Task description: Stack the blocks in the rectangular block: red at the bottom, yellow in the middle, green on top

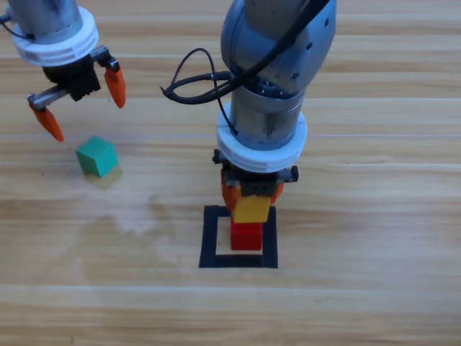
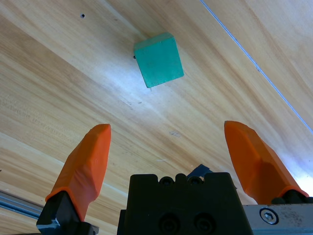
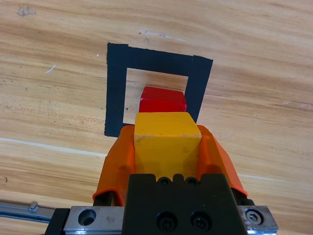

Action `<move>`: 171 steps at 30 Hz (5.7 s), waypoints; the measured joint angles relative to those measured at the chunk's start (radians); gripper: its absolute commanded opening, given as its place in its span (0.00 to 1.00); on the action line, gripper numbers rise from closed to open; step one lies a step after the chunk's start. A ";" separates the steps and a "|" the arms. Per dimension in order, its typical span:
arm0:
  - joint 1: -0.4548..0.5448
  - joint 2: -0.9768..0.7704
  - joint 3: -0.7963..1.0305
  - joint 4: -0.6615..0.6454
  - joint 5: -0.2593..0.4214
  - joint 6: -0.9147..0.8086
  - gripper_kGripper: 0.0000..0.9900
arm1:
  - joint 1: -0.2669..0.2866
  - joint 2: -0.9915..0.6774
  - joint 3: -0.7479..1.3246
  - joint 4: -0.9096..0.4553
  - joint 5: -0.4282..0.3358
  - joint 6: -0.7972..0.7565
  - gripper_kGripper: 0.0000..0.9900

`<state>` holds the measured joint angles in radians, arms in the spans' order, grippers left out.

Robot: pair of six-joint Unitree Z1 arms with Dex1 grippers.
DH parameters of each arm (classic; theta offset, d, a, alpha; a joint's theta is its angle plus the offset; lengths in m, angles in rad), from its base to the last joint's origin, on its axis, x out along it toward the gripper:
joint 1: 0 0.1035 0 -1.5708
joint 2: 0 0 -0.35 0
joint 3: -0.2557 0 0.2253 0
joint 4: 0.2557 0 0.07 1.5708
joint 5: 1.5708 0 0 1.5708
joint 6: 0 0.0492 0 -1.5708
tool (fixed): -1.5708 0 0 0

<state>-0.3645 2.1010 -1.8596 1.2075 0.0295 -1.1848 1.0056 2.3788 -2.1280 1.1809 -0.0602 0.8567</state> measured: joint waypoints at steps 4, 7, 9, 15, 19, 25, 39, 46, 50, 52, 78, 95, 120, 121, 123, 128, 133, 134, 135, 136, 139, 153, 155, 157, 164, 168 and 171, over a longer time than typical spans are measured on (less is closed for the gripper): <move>0.000 0.000 0.000 0.000 -0.001 0.000 1.00 | 0.003 0.000 -0.005 0.000 0.000 0.000 0.18; 0.000 0.001 0.000 0.000 -0.002 0.000 1.00 | 0.005 0.002 -0.006 0.000 0.000 0.000 0.18; 0.000 0.002 0.000 0.000 -0.004 0.000 1.00 | 0.005 0.004 -0.006 0.000 0.000 0.000 0.18; 0.000 0.013 0.000 0.000 -0.010 0.000 1.00 | 0.005 0.009 -0.007 0.000 -0.003 0.000 0.18; 0.000 0.028 0.000 0.000 -0.014 0.000 1.00 | 0.005 0.020 -0.016 0.000 -0.003 0.000 0.18; 0.000 0.030 0.000 0.000 -0.015 0.002 1.00 | 0.007 0.047 -0.028 0.000 -0.004 0.000 0.18; 0.000 0.046 0.000 0.000 -0.017 0.005 0.99 | 0.010 0.047 -0.028 0.002 -0.009 0.000 1.00; 0.000 0.047 -0.002 0.000 -0.018 0.009 0.99 | 0.010 0.046 -0.028 0.013 -0.038 0.000 1.00; 0.000 0.047 -0.009 0.000 -0.018 0.010 1.00 | 0.013 0.032 -0.028 0.013 -0.056 -0.012 1.00; 0.000 0.048 -0.027 0.000 -0.019 0.010 1.00 | 0.018 0.009 -0.027 0.013 -0.066 -0.034 1.00; 0.078 0.119 0.059 -0.135 -0.042 -0.167 0.97 | -0.311 -0.862 1.040 -0.749 0.286 -0.915 1.00; 0.078 0.119 0.183 -0.250 -0.026 -0.227 0.91 | -0.315 -0.863 1.099 -0.749 0.371 -1.046 1.00; 0.077 0.122 0.056 -0.196 -0.069 0.151 0.01 | -0.315 -0.863 1.110 -0.749 0.371 -1.047 1.00; 0.076 0.135 -0.028 -0.151 -0.089 0.231 0.01 | -0.315 -0.863 1.110 -0.749 0.371 -1.047 1.00; 0.074 0.157 -0.158 -0.100 -0.127 0.380 0.01 | -0.315 -0.864 1.110 -0.749 0.371 -1.047 1.00; 0.038 0.288 -0.494 0.129 -0.231 0.736 0.02 | -0.315 -0.864 1.112 -0.749 0.371 -1.047 1.00; -0.031 0.315 -0.504 0.173 -0.235 0.832 0.02 | -0.315 -0.864 1.112 -0.749 0.371 -1.047 1.00; -0.045 0.313 -0.504 0.175 -0.235 0.845 0.02 | -0.315 -0.864 1.112 -0.749 0.371 -1.047 1.00; -0.062 0.312 -0.504 0.179 -0.235 0.853 0.02 | -0.315 -0.864 1.112 -0.749 0.371 -1.046 1.00; -0.074 0.311 -0.504 0.183 -0.235 0.857 0.01 | -0.315 -0.864 1.113 -0.749 0.371 -1.047 1.00; -0.112 0.303 -0.504 0.193 -0.235 0.868 0.02 | -0.315 -0.864 1.113 -0.749 0.371 -1.047 1.00; -0.170 0.073 -0.298 0.199 -0.255 0.861 0.01 | -0.315 -0.864 1.115 -0.749 0.371 -1.047 1.00; -0.177 0.039 -0.271 0.200 -0.249 0.848 0.01 | -0.315 -0.864 1.115 -0.749 0.371 -1.046 1.00; -0.183 0.013 -0.258 0.200 -0.241 0.840 0.01 | -0.315 -0.864 1.115 -0.749 0.371 -1.047 1.00; -0.203 -0.018 -0.171 0.202 -0.182 0.784 0.02 | -0.315 -0.864 1.115 -0.749 0.371 -1.047 1.00; -0.226 -0.018 -0.135 0.202 -0.136 0.756 0.03 | -0.315 -0.864 1.117 -0.749 0.371 -1.047 1.00; -0.232 -0.018 -0.109 0.202 -0.105 0.742 0.03 | -0.315 -0.864 1.117 -0.749 0.371 -1.047 1.00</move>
<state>-0.5966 2.0825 -1.9690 1.4097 -0.0759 -0.4432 0.6908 1.5147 -1.0106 0.4323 0.3111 -0.1898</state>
